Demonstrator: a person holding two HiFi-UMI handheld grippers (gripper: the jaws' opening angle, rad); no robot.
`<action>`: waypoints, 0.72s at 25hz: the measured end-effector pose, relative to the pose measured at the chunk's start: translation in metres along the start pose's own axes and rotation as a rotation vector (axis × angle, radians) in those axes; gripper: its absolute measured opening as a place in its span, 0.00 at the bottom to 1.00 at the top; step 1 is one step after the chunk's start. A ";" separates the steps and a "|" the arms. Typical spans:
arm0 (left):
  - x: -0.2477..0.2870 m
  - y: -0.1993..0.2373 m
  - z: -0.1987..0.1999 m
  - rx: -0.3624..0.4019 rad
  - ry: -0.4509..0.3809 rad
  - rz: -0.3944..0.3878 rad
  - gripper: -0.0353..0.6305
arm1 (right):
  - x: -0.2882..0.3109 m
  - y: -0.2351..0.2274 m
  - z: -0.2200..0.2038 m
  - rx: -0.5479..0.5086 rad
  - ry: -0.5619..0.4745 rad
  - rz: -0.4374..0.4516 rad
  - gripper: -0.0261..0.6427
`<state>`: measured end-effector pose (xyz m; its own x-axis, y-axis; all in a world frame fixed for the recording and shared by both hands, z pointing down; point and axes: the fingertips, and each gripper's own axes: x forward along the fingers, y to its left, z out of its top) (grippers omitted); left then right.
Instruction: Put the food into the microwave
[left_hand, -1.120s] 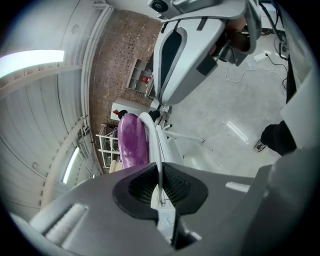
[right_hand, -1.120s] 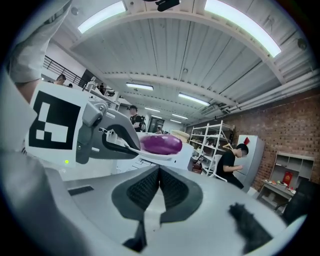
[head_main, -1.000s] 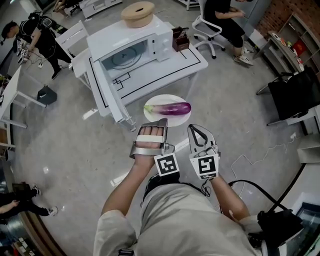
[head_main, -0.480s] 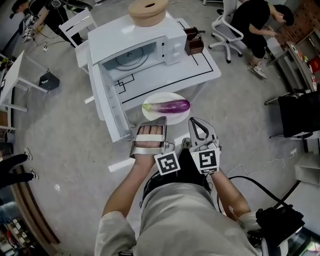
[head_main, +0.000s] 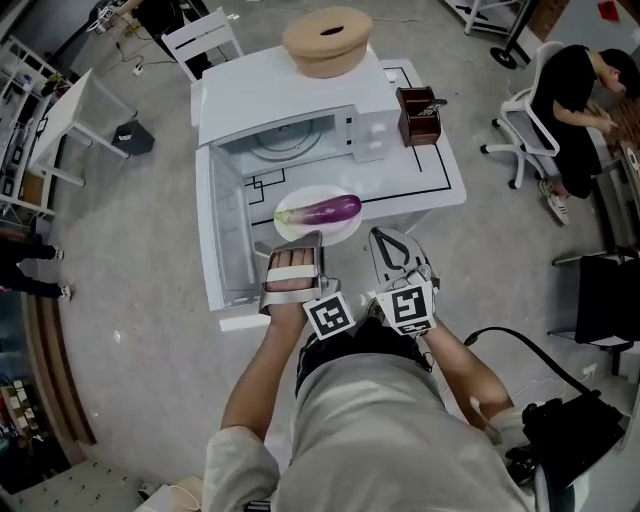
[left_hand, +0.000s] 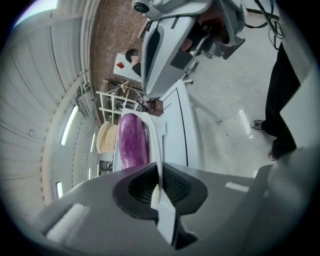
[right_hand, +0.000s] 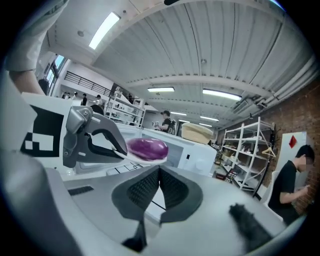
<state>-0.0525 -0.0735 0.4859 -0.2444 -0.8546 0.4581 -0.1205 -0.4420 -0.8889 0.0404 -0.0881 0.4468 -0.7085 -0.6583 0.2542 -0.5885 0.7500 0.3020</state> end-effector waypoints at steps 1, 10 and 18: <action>0.007 -0.001 -0.001 -0.006 0.027 -0.004 0.09 | 0.006 -0.005 0.000 -0.008 -0.010 0.016 0.06; 0.044 -0.005 -0.014 -0.031 0.160 -0.036 0.09 | 0.047 -0.021 -0.001 -0.009 -0.050 0.122 0.06; 0.080 -0.013 -0.026 -0.043 0.207 -0.037 0.09 | 0.080 -0.020 -0.026 -0.003 -0.031 0.160 0.06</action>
<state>-0.0954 -0.1289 0.5335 -0.4309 -0.7621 0.4833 -0.1725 -0.4561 -0.8731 0.0053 -0.1571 0.4849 -0.8046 -0.5282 0.2712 -0.4660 0.8448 0.2630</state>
